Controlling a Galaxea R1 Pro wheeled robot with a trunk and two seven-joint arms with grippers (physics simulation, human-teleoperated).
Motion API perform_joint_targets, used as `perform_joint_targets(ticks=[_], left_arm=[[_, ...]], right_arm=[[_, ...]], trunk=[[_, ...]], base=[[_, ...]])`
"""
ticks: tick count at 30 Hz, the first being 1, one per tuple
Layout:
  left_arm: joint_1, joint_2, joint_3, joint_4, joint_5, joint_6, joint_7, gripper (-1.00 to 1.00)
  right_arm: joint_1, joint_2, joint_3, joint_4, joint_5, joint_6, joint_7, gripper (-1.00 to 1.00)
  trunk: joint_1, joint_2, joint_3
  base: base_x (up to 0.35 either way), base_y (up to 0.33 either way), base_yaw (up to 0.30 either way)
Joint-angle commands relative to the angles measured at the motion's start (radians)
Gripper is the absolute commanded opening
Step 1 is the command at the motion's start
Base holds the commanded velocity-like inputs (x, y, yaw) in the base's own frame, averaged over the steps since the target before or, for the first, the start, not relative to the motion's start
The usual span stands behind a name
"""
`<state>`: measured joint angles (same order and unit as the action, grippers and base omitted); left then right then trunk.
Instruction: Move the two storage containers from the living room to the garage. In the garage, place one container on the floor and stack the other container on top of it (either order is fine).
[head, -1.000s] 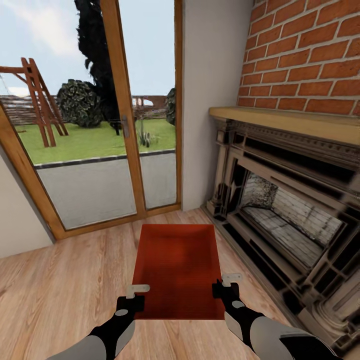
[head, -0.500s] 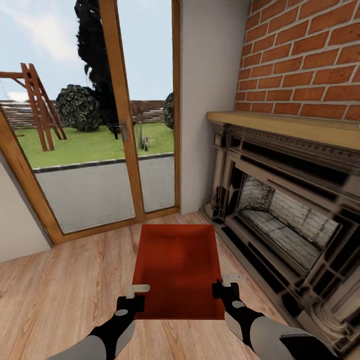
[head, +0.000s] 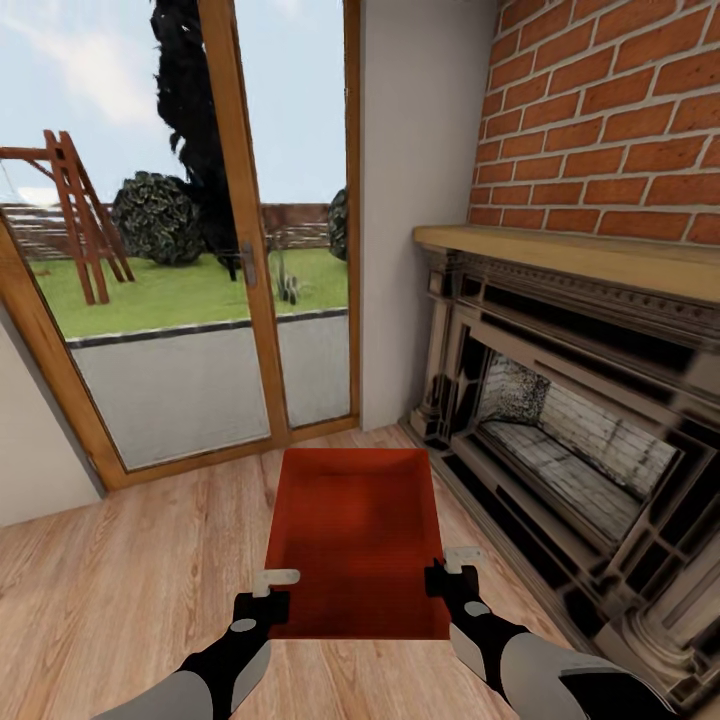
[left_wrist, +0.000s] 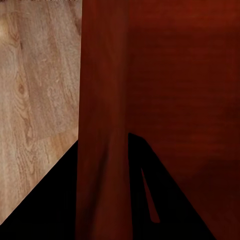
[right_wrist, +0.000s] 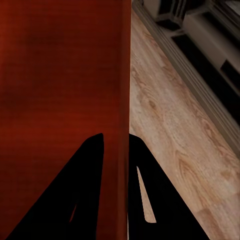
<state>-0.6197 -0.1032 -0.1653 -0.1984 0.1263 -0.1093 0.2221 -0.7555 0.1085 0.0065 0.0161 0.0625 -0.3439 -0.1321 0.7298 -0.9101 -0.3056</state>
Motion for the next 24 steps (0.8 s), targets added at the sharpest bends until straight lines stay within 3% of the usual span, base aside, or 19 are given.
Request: perform_joint_targets(ticks=[1, 24], left_arm=[[-0.002, 0.001, 0.027, -0.002, -0.005, -0.006, 0.020, -1.00], [-0.002, 0.000, 0.028, -0.001, -0.005, -0.006, 0.019, -1.00]], right_arm=[[-0.001, -0.004, -0.019, 0.004, -0.022, -0.006, -0.014, -1.00], [-0.001, -0.004, -0.019, 0.004, -0.024, -0.004, -0.014, -1.00]], trunk=[[0.000, -0.001, -0.001], [0.000, -0.001, -0.001]], base=[[0.000, 0.000, 0.000], [0.000, 0.000, 0.000]])
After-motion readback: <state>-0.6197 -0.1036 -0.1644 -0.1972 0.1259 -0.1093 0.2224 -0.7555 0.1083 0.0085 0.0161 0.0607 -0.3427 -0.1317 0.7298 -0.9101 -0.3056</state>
